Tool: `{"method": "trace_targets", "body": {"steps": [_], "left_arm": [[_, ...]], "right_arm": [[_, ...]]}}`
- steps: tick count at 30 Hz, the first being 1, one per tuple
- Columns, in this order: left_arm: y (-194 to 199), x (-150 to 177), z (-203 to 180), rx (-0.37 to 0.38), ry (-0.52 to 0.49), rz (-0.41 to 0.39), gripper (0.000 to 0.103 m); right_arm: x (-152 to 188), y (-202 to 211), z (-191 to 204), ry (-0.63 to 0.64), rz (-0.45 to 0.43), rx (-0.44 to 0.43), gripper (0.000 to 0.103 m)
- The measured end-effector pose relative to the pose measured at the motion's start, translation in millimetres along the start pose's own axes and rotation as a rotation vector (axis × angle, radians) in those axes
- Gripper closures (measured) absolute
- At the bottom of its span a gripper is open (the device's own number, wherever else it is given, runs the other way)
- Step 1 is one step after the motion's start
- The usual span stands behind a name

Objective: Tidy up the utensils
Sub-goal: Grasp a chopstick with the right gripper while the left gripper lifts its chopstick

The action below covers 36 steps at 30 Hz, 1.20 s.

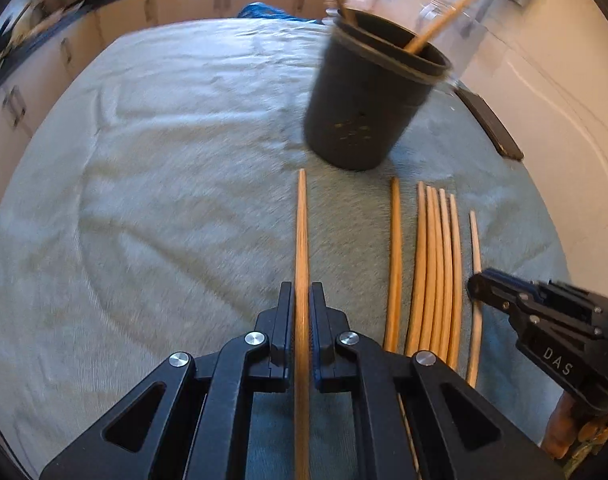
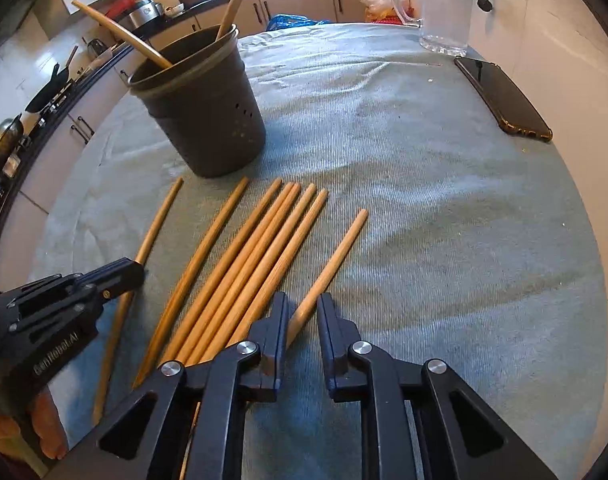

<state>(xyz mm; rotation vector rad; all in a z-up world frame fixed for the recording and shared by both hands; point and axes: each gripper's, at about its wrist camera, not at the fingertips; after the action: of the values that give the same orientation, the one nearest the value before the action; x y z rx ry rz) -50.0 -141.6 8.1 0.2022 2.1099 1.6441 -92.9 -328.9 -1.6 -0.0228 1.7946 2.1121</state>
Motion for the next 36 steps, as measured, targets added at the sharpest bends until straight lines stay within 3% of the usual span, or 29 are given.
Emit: {"method": "trace_targets", "body": {"steps": [3,5,8,13,22,25,27,30,36], "left_arm": [[5,11,12,0.058,0.113,0.030,0.096],[7,15,15,0.074,0.136,0.048,0.096],[7,13,17,0.094,0.138,0.080,0.096],[3,-6,20,0.093,0.126,0.112,0.095],[-4,-30,18,0.092,0.122,0.153,0.095],[-3,-29,15,0.076,0.100,0.136,0.096],[-1,-25,12,0.051,0.081,0.111,0.097],[7,-18,12,0.053,0.086,0.075,0.097],[66,9,0,0.032,0.016,-0.090,0.097]], "right_arm": [[-2,2,-7,0.057,0.034,0.051,0.089],[-6,1,-14,0.078,0.067,0.089,0.089],[-12,3,-28,0.058,0.095,0.119,0.088],[-25,0,-43,0.014,0.125,0.086,0.087],[-52,-7,-33,0.008,0.159,0.155,0.087],[-58,-9,-31,0.017,0.155,0.158,0.087],[-59,-9,-31,0.029,0.137,0.161,0.095],[-51,-3,-32,0.034,0.097,0.128,0.097],[-24,51,-31,0.034,-0.089,0.029,0.097]]}}
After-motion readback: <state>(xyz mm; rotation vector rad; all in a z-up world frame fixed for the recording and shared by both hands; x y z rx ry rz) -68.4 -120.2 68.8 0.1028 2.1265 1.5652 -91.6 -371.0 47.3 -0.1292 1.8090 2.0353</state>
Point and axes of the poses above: each gripper's, at about its wrist camera, not at the fingertips, and y roughly against the way its jaws point, z to its left, x to its underside, and after that the axes turned 12 degrees about z, right-handed
